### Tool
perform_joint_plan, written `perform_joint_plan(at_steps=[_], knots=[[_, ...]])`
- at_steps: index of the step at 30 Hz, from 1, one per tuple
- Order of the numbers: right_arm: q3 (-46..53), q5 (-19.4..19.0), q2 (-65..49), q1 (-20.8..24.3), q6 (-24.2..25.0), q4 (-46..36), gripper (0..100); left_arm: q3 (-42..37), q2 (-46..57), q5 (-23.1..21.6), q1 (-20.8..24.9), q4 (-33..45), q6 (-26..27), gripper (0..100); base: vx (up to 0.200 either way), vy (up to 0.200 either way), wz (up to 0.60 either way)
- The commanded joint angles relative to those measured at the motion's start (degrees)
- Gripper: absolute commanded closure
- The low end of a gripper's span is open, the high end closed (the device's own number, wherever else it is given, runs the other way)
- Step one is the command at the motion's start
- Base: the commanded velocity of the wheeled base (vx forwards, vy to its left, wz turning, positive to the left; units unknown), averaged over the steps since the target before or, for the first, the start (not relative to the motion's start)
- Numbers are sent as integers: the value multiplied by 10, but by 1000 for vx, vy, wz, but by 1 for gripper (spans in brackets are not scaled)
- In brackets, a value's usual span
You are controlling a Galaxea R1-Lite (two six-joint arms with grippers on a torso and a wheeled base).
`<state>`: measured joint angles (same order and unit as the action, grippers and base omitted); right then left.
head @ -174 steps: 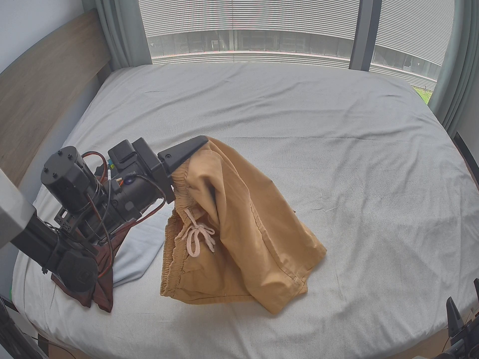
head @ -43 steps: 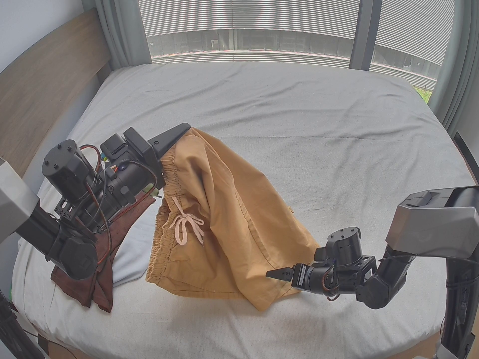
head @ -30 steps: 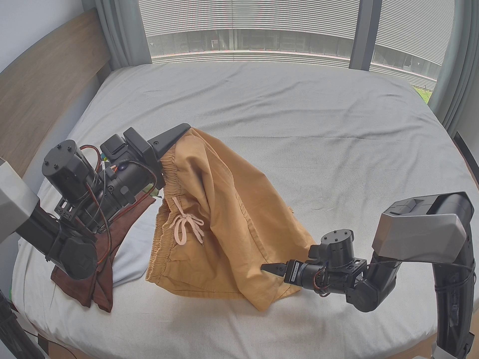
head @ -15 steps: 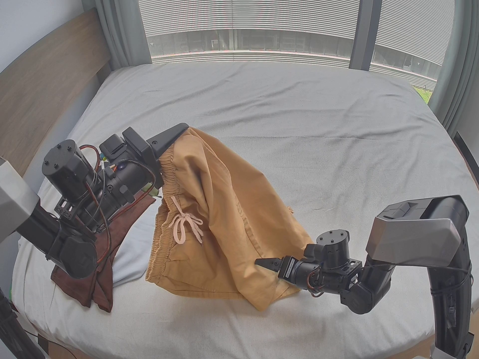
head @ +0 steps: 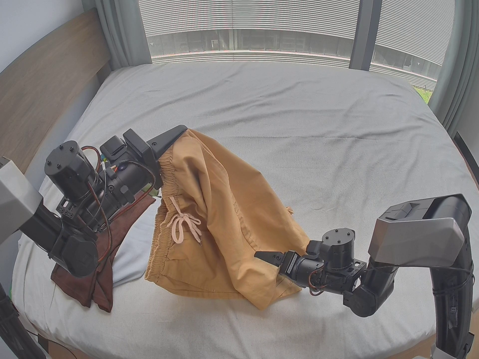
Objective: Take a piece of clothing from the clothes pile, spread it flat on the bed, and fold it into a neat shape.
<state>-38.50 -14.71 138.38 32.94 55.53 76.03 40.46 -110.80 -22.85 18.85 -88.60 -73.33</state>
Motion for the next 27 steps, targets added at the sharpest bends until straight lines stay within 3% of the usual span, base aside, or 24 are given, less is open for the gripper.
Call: perform_joint_plan(at_steps=[1,15,27], knots=[[28,-15,-25,1,13,10,0,2,-6,0,-4,0,0,100,0,0,0],[75,-51,-45,14,39,45,0,4,-7,0,-5,0,0,100,0,0,0],[71,-49,-45,13,46,66,0,4,-6,0,-5,0,0,100,0,0,0]])
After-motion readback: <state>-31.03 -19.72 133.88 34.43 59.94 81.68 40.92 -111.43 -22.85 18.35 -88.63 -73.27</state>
